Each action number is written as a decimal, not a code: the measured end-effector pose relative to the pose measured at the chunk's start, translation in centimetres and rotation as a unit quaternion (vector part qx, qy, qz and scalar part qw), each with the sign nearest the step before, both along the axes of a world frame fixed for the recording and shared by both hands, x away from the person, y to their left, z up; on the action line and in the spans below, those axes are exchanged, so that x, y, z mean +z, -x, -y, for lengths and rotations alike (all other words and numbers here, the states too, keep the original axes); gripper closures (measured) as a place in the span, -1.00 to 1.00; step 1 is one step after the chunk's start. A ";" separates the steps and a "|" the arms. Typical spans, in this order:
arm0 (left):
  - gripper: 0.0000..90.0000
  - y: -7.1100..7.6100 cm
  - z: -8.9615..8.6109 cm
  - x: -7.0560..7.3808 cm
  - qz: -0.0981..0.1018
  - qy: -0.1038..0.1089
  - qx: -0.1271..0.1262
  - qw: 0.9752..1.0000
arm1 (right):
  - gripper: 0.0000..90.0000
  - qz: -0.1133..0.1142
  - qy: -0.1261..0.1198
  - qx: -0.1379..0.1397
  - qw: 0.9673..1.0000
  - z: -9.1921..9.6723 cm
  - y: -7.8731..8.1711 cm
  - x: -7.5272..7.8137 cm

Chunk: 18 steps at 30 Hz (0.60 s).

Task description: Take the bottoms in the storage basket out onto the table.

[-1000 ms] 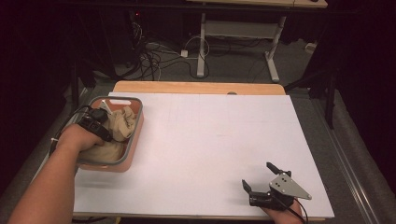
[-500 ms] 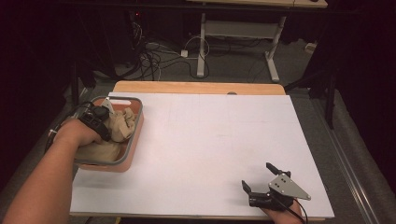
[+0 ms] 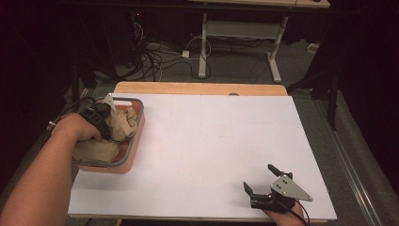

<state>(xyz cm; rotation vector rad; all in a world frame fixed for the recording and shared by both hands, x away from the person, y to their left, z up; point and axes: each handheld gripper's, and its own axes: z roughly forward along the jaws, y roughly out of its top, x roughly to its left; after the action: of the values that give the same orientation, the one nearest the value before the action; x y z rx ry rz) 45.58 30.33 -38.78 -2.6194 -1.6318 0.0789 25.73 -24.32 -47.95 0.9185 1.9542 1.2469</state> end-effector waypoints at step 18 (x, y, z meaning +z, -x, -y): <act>0.36 -0.1 -0.1 1.6 -0.005 0.020 0.004 1.000 | -0.99 0.002 -0.001 0.002 1.000 -0.1 0.0 0.0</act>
<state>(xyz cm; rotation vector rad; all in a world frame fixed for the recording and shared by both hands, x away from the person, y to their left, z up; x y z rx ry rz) 45.71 30.45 -37.15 -2.6380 -1.6547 0.1269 25.75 -24.17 -47.96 0.9143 1.9524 1.2525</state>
